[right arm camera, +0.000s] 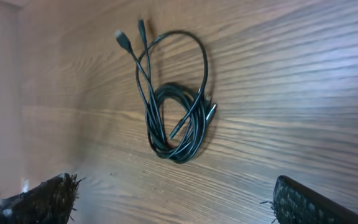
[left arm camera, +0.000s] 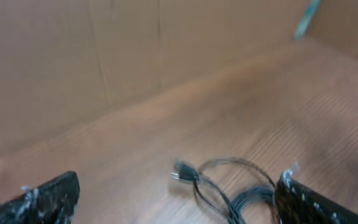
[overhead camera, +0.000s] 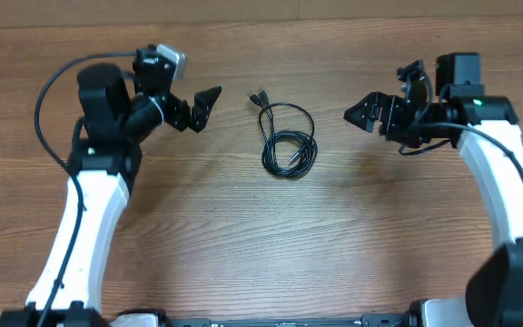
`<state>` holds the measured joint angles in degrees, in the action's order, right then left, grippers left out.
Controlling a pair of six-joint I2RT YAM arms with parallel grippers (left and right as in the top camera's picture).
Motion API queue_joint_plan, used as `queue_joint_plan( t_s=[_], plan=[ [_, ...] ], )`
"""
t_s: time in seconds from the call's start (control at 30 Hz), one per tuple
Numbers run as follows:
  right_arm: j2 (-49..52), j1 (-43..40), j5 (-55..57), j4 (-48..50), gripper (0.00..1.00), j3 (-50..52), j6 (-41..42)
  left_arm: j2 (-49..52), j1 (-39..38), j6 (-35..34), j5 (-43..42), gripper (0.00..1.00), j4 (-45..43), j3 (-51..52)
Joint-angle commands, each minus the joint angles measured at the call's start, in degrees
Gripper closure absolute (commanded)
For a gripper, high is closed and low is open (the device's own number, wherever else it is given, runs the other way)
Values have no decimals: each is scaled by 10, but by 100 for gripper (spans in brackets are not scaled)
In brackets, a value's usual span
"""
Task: Untangle cables
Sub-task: 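Raise both arms and move grippers toward the black cable coil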
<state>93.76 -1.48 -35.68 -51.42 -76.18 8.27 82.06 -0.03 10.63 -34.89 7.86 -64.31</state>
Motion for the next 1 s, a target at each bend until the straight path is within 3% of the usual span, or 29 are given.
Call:
queue_joint_plan(
  t_s=[0.0,0.23,0.43,0.57,0.63,0.7,0.73,0.77,0.8,0.83,0.87,0.97],
  plan=[
    [3,-1,-39,13,0,-9,-7,43,-8,20,-5,0,69,-88],
    [5,-1,-39,48,0,-9,-6,144,-55,47,38,1,233,-217],
    [5,0,-41,45,0,-9,-6,187,-100,52,54,0,232,-229],
    [6,7,-38,44,25,1,32,196,-108,52,54,1,214,-229],
    [6,16,-33,49,49,10,55,197,-108,45,45,0,215,-229],
    [6,26,-12,52,64,21,77,197,-108,36,43,0,222,-229],
    [6,32,5,55,69,28,92,197,-108,35,44,5,225,-229],
    [6,38,25,59,75,37,114,198,-109,35,44,22,229,-228],
    [6,45,46,63,84,46,137,198,-109,36,48,64,235,-228],
    [6,52,62,70,89,55,158,200,-109,35,54,83,236,-227],
    [6,61,75,82,95,66,179,202,-109,33,59,94,236,-226],
    [6,89,99,128,96,101,229,216,-110,-24,59,96,232,-226]
  ],
)
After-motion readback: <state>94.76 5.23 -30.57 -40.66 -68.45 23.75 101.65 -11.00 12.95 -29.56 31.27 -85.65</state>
